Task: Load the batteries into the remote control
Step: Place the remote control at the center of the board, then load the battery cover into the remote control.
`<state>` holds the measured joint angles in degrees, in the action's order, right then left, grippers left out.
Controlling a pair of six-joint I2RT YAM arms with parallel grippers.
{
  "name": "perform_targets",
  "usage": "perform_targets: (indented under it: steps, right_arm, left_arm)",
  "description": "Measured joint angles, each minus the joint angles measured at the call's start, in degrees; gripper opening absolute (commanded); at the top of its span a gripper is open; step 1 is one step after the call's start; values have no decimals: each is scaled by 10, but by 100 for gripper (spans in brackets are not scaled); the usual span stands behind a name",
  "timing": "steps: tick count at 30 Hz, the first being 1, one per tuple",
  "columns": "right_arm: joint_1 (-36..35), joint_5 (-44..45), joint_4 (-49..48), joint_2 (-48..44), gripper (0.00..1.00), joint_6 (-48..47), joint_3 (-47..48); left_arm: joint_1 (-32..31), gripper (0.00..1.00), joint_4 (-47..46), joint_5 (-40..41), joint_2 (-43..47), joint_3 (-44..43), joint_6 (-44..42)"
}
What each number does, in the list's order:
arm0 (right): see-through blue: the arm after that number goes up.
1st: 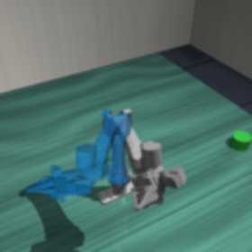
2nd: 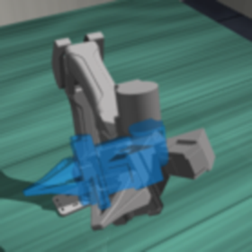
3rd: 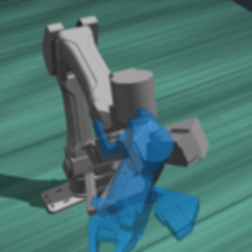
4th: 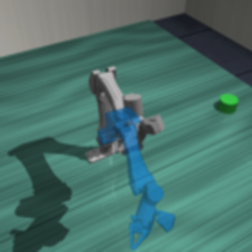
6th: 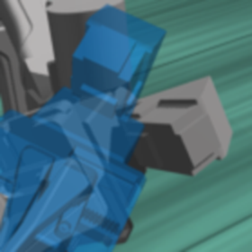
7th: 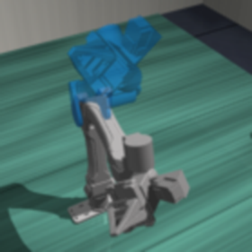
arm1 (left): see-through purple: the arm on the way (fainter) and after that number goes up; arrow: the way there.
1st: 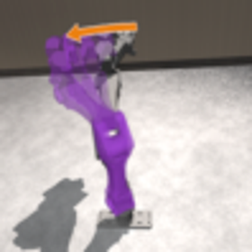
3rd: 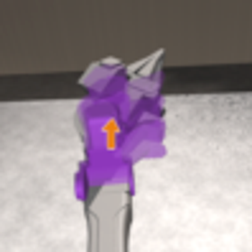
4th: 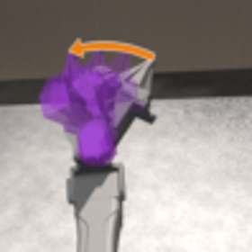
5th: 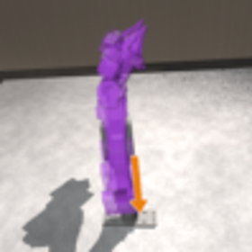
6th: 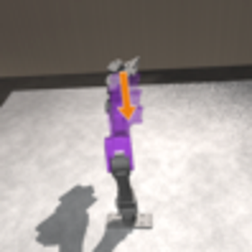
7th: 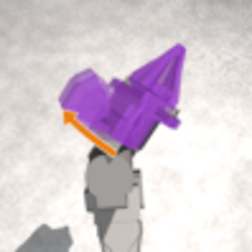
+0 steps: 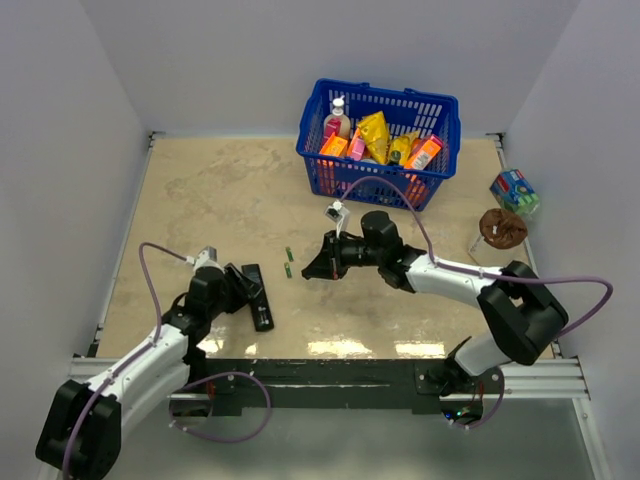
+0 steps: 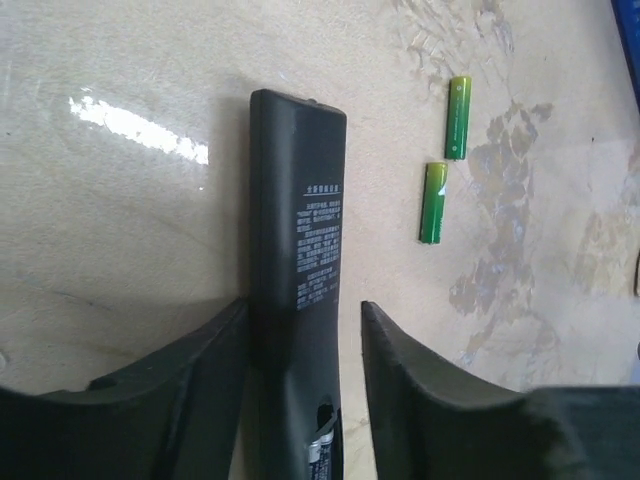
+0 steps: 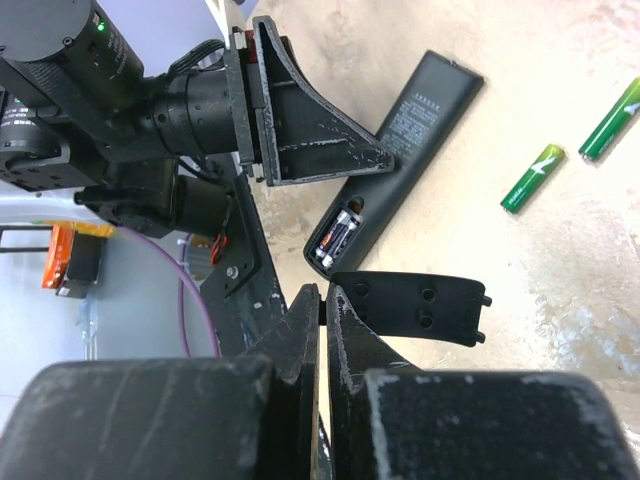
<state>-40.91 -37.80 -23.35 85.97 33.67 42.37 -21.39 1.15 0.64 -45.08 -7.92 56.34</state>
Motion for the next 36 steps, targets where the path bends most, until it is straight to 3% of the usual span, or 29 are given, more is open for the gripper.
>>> perform_targets:
  steps: [8,13,17,21,25,31,36]
  right_arm:
    - [0,6,36,-10,0,-9,14]
    - [2,-10,71,-45,0,-9,47]
    - [10,-30,81,-79,0,-4,85]
    - [17,-53,94,-101,0,5,125]
    - [18,-66,106,-106,0,19,156]
    - [18,-74,119,-106,0,48,176]
    - [18,-82,122,-106,0,76,176]
  left_arm:
    - [0,80,124,40,40,-49,-7]
    - [0,81,176,47,89,-118,-111]
    - [0,81,123,10,140,-174,-238]
    - [0,83,32,-94,176,-198,-363]
    - [0,87,-23,-211,156,-219,-447]
    - [-2,87,-96,-326,118,-229,-490]
    - [-44,87,-132,-359,89,-247,-511]
